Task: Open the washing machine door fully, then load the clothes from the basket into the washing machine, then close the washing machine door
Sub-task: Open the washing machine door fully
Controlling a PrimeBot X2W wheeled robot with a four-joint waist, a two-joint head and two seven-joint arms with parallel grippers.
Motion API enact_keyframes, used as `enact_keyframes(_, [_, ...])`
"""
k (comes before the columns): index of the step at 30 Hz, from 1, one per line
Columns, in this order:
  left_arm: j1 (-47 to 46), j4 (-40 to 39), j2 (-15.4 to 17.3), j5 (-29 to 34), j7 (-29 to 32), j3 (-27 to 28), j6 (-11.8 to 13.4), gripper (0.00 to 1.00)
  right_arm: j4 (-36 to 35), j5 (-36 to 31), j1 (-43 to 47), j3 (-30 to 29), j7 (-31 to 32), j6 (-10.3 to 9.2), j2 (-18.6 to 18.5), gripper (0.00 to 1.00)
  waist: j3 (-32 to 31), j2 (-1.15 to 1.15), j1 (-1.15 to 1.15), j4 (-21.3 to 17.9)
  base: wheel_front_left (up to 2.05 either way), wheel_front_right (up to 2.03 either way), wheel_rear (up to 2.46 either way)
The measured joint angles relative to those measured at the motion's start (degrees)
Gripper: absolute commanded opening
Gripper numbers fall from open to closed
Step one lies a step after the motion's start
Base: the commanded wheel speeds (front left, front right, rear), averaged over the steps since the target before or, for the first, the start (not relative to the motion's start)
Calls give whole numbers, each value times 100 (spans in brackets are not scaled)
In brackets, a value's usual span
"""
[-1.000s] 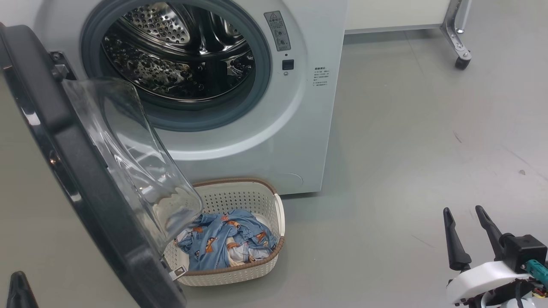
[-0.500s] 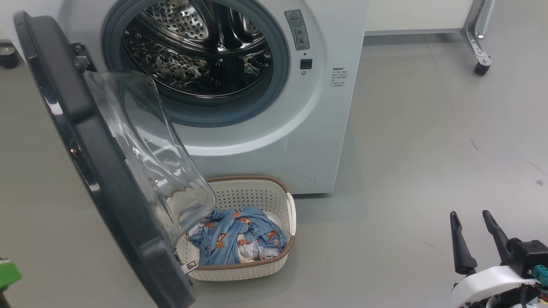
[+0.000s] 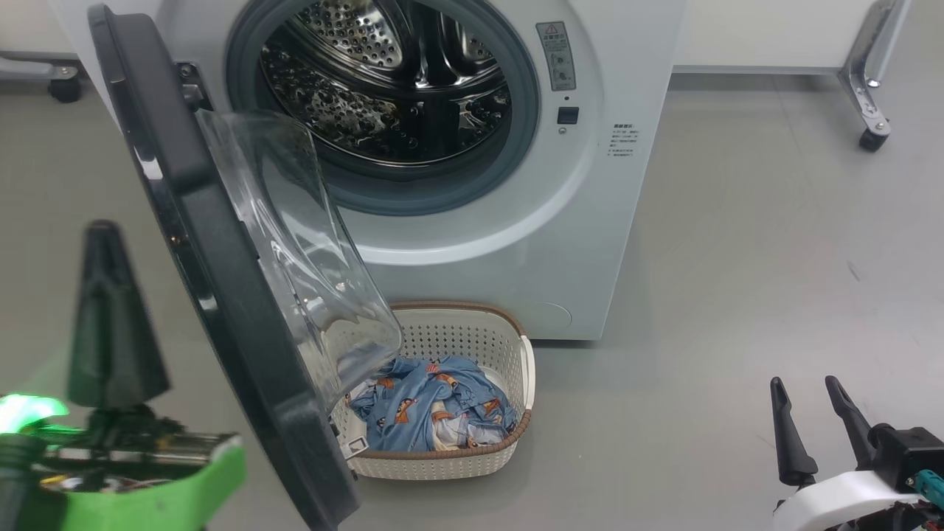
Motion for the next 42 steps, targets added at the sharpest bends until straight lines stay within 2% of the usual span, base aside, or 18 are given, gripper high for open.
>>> enact_keyframes(5, [52, -311, 24, -570, 509, -1191, -140, 0, 20, -30, 28, -64, 0, 41, 111, 100, -17, 0, 0, 168, 0, 0, 0])
enact_keyframes(12, [649, -44, 84, -1033, 1422, -1911, -140, 0, 68, -108, 74, -71, 0, 118, 189, 100, -14, 0, 0, 387, 0, 0, 0])
enact_keyframes(19, [942, 191, 99, -1123, 1878, -2050, 2, 0, 120, -181, 71, -76, 0, 177, 253, 100, 44, 0, 0, 442, 0, 0, 0])
enact_keyframes(23, [1002, 231, 102, -1214, 2138, -2326, 99, 0, 142, -216, 71, -99, 0, 202, 275, 100, 85, 0, 0, 456, 0, 0, 0])
enact_keyframes(29, [1021, 245, 104, -1495, 2271, -2515, 202, 0, 176, -253, 53, -162, 0, 240, 305, 100, 140, 0, 0, 458, 0, 0, 0])
enact_keyframes(42, [1023, 394, 107, -1706, 2417, -2477, 671, 0, 189, -300, 39, -391, 0, 255, 366, 100, 257, 0, 0, 549, 0, 0, 0])
